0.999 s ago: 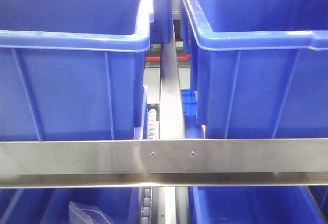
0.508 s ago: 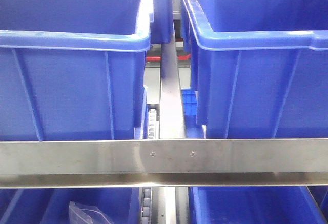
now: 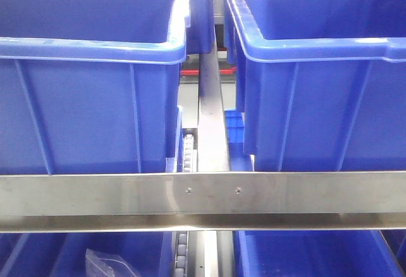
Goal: Place yellow foam block on left shelf second layer
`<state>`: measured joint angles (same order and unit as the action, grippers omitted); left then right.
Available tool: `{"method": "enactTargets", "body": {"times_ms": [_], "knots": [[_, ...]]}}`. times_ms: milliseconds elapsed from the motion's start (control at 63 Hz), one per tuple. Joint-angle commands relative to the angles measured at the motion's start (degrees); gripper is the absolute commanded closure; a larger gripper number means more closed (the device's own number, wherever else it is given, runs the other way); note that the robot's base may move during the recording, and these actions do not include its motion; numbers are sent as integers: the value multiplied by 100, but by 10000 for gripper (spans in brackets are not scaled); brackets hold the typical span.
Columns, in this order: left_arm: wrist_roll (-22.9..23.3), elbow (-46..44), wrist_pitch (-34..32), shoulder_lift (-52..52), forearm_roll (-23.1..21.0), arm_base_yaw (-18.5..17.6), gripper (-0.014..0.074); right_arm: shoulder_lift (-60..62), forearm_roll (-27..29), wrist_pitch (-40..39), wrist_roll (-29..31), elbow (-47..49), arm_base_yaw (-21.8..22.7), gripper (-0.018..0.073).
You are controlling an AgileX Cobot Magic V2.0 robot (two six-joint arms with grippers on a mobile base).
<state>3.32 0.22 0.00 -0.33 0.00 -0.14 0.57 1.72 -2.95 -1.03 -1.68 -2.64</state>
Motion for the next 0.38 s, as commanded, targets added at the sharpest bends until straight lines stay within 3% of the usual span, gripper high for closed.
{"method": "enactTargets", "body": {"times_ms": [0, 365], "knots": [[19, 141, -461, -103, -32, -3, 472, 110, -35, -539, 17, 121, 47, 505], [19, 141, -461, -103, -32, -3, 472, 110, -35, -539, 17, 121, 47, 505]]}}
